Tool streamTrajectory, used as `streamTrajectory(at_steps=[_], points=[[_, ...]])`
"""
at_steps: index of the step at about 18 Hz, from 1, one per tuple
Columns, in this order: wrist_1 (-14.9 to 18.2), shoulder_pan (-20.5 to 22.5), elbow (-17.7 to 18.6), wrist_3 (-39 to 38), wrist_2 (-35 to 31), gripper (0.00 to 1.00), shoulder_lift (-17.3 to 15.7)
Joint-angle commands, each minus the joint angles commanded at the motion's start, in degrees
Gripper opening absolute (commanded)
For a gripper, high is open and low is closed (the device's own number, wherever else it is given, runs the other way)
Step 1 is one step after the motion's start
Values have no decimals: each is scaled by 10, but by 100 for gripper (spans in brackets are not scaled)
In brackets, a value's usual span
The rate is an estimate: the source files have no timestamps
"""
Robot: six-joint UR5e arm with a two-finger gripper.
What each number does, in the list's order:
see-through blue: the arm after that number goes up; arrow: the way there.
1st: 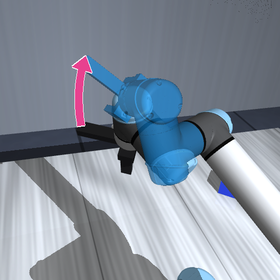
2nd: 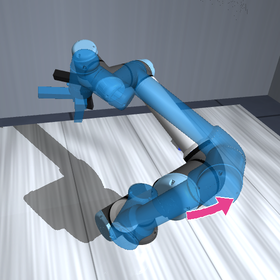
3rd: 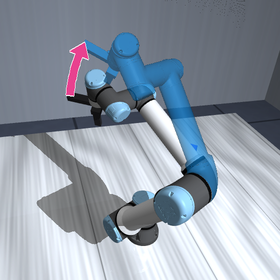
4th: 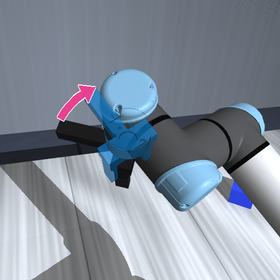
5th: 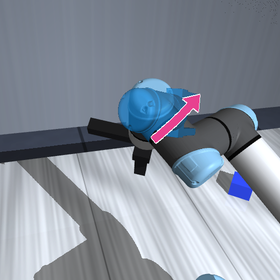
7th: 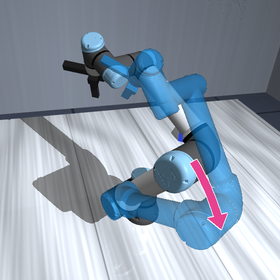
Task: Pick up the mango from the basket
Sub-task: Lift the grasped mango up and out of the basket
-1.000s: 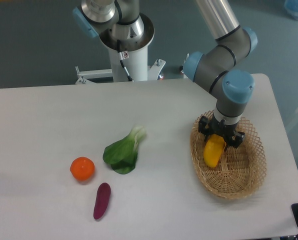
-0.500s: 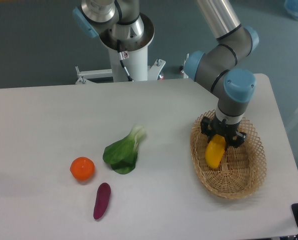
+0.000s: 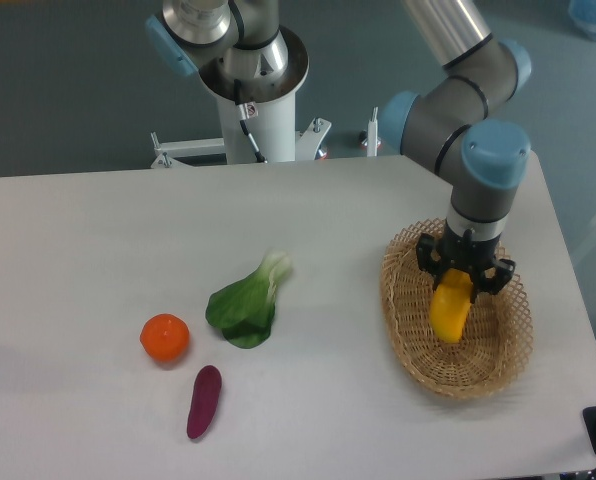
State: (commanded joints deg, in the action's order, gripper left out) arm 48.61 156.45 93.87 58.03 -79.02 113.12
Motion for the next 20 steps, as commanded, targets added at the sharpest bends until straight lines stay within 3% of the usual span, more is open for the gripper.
streamTrajectory(at_steps=[4, 9, 12, 20], points=[[1, -28, -28, -43, 1, 50, -14], [1, -75, -26, -103, 24, 50, -68], [1, -92, -24, -144, 23, 50, -79], [1, -110, -24, -159, 21, 50, -89]])
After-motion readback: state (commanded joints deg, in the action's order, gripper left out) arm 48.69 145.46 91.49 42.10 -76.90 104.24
